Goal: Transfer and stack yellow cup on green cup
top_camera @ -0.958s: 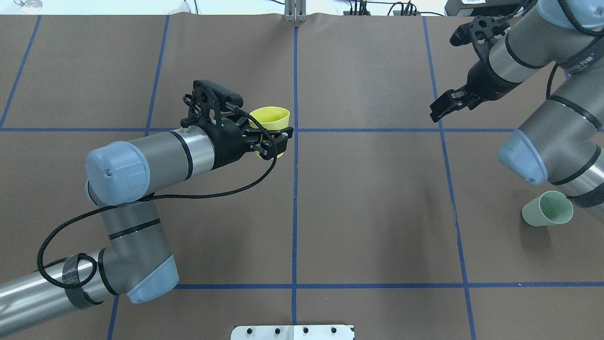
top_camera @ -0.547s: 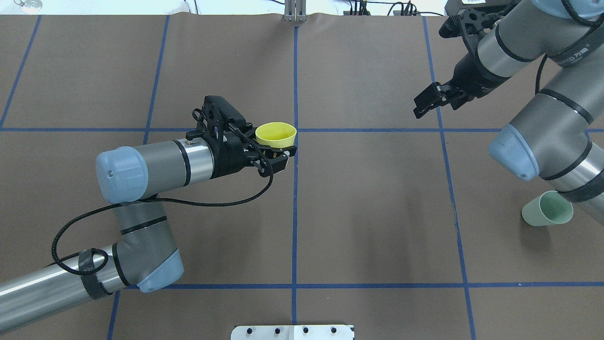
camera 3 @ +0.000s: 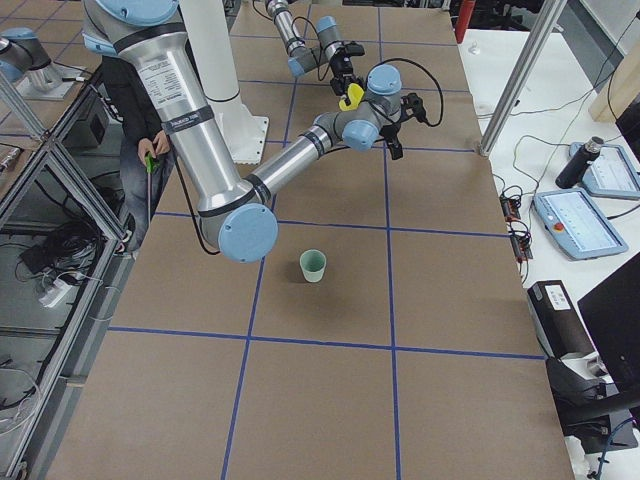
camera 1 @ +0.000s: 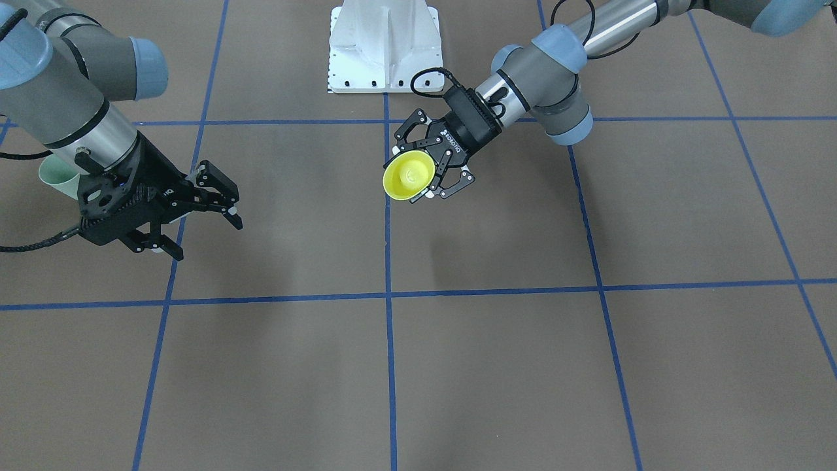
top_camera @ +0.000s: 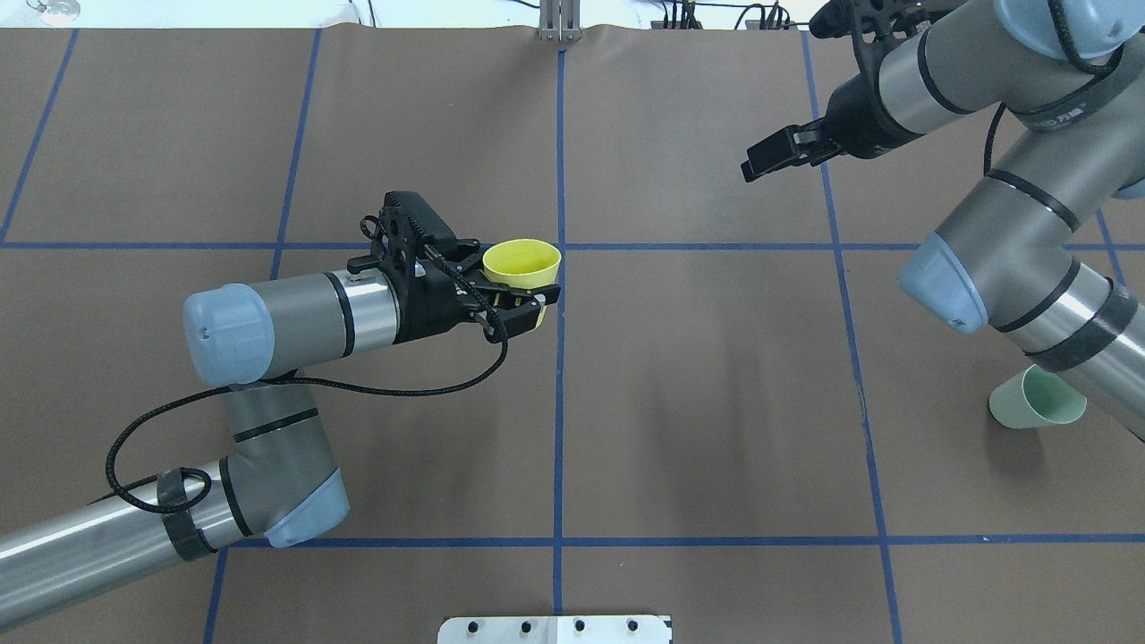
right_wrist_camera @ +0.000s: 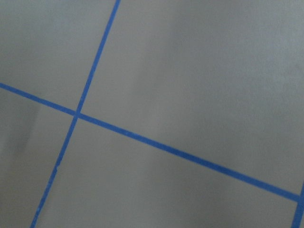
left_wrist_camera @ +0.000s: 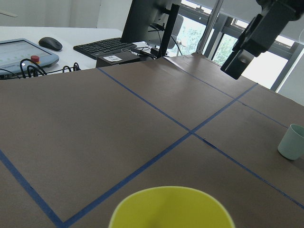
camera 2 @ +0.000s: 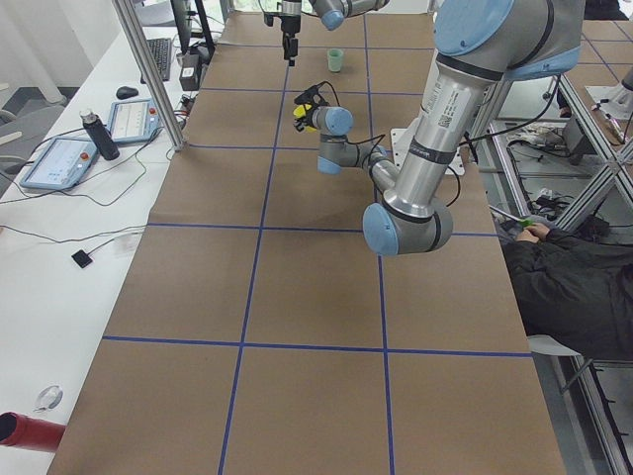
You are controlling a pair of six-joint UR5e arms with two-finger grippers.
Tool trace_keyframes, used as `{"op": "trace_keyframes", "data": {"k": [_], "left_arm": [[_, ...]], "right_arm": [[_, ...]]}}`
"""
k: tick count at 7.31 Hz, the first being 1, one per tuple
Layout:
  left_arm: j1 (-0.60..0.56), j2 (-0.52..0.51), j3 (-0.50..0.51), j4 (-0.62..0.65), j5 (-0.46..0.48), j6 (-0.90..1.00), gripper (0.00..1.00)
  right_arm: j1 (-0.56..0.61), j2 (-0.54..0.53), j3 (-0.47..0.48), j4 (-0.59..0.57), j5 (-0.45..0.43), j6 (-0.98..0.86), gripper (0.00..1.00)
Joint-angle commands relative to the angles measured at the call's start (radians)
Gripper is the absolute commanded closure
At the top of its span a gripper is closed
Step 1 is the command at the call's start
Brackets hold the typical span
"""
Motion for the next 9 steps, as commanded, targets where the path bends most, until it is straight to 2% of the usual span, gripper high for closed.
{"op": "trace_keyframes", "data": {"k": [1, 2, 4, 7, 9], "left_arm": [[0.001, -0.002, 0.0, -0.005, 0.0, 0.0, 0.77], [0.001, -0.014, 0.002, -0.005, 0.001, 0.0, 0.77], [-0.008, -0.014, 0.002, -0.018, -0.027, 0.0, 0.79], [-0.117, -0.014, 0.017, -0.02, -0.227, 0.002, 0.8], [-0.126, -0.014, 0.017, -0.022, -0.267, 0.017, 0.79]], "right_arm": [[-0.023, 0.047, -0.085, 0.19, -0.019, 0.168, 0.01], [-0.047, 0.051, -0.115, 0.274, -0.019, 0.263, 0.02], [-0.102, 0.078, -0.109, 0.285, -0.01, 0.424, 0.02], [-0.149, 0.129, -0.101, 0.277, 0.024, 0.54, 0.02], [-0.161, 0.161, -0.107, 0.239, 0.06, 0.554, 0.02]]}}
